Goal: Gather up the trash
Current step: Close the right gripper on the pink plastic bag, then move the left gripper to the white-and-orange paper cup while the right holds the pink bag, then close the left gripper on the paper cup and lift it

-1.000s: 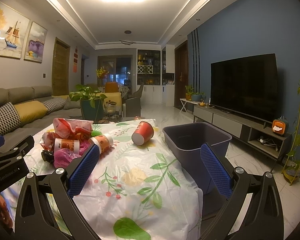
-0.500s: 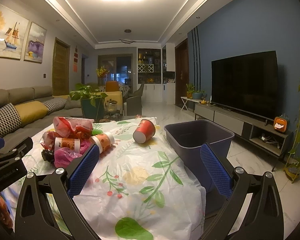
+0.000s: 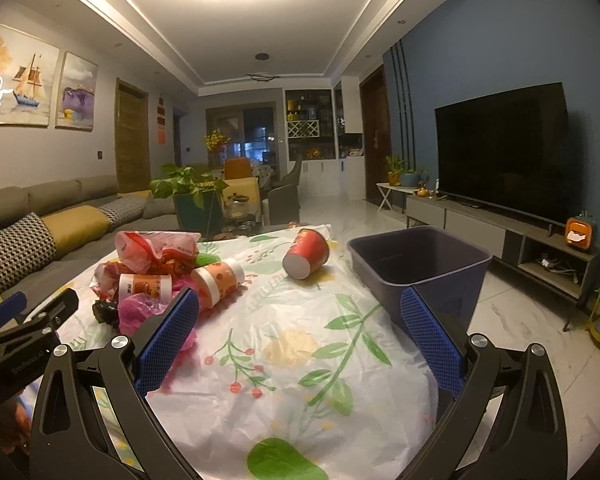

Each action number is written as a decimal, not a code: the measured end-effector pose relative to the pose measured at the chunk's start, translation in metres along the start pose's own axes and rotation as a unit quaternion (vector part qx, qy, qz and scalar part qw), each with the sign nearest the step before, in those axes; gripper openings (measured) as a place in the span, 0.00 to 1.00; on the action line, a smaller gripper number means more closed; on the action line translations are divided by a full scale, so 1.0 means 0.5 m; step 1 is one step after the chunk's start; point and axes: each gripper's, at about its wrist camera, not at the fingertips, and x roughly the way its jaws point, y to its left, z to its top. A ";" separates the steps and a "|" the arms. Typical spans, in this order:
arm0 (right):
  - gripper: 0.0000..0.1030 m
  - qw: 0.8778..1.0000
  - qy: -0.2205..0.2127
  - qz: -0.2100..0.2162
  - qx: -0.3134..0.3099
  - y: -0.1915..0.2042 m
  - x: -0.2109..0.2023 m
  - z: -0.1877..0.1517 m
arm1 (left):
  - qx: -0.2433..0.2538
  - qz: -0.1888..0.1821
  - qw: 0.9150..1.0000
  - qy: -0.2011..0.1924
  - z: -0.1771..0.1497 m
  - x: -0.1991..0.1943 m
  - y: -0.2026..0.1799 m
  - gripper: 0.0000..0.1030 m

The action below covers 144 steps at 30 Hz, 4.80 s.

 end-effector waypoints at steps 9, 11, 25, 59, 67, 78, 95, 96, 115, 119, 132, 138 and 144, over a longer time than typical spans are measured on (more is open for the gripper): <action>0.88 0.998 0.015 0.055 -0.028 0.068 0.069 -0.030 | -0.019 0.031 0.999 0.008 -0.018 0.049 0.050 0.91; 0.84 0.996 0.024 0.075 -0.031 0.088 0.091 -0.040 | -0.024 0.039 0.999 0.007 -0.018 0.056 0.066 0.91; 0.52 0.979 0.104 0.168 -0.057 0.223 0.271 -0.108 | -0.054 0.074 0.996 0.015 -0.034 0.118 0.158 0.91; 0.04 0.990 0.057 0.124 -0.027 0.046 0.212 -0.085 | -0.040 -0.022 0.997 0.061 -0.090 0.234 0.081 0.77; 0.04 0.991 0.058 0.119 -0.024 0.041 0.206 -0.086 | -0.063 -0.042 0.996 0.055 -0.114 0.230 0.095 0.77; 0.04 0.990 0.055 0.128 -0.030 0.055 0.189 -0.081 | -0.091 -0.034 0.993 0.064 -0.108 0.249 0.103 0.91; 0.04 0.992 0.036 0.120 -0.008 0.020 0.171 -0.059 | -0.089 -0.007 0.994 0.057 -0.101 0.272 0.081 0.92; 0.04 0.992 0.036 0.118 -0.006 0.017 0.171 -0.059 | -0.087 -0.007 0.994 0.059 -0.097 0.275 0.077 0.92; 0.04 0.995 0.029 0.094 0.002 -0.006 0.173 -0.052 | -0.052 -0.043 0.993 0.095 -0.042 0.386 0.022 0.94; 0.04 0.995 0.027 0.094 0.001 -0.002 0.169 -0.052 | -0.064 -0.050 0.992 0.097 -0.053 0.349 0.048 0.94; 0.04 0.994 0.024 0.107 -0.002 0.007 0.146 -0.052 | -0.098 -0.064 0.989 0.088 -0.069 0.277 0.041 0.94; 0.04 0.995 0.017 0.097 0.002 -0.009 0.129 -0.048 | -0.155 -0.139 0.974 0.086 -0.027 0.328 0.058 0.94; 0.04 0.995 0.015 0.093 0.010 -0.021 0.125 -0.047 | -0.142 -0.200 0.963 0.113 -0.054 0.297 0.060 0.94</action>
